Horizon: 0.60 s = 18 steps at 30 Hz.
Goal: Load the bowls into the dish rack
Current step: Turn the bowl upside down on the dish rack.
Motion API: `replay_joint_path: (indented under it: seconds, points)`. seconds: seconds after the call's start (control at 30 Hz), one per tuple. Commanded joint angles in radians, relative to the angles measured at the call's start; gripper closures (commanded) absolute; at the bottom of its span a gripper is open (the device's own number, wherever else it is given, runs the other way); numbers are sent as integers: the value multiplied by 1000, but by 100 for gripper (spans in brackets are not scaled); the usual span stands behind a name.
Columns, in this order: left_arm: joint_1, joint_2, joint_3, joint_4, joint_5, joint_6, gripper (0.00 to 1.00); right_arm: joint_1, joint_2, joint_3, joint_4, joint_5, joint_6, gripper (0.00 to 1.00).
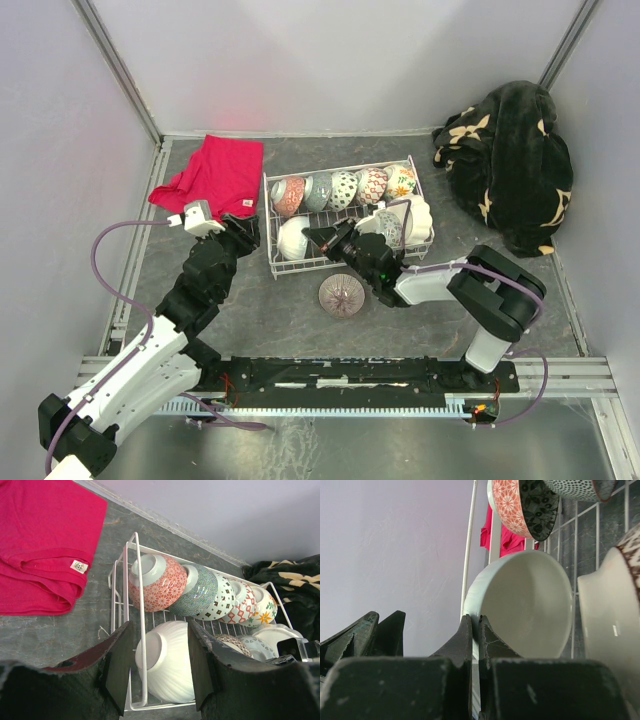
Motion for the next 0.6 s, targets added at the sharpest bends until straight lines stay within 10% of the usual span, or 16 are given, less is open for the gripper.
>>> replay_joint_path:
  seconds: [0.0,0.57]
  points:
    - [-1,-2,7,39,-9,-38,46,-7,-2,-67,-273,37,-88,97]
    - [-1,17,12,42,-1,-36,46,-19,-71,-113,-305,63,-129,96]
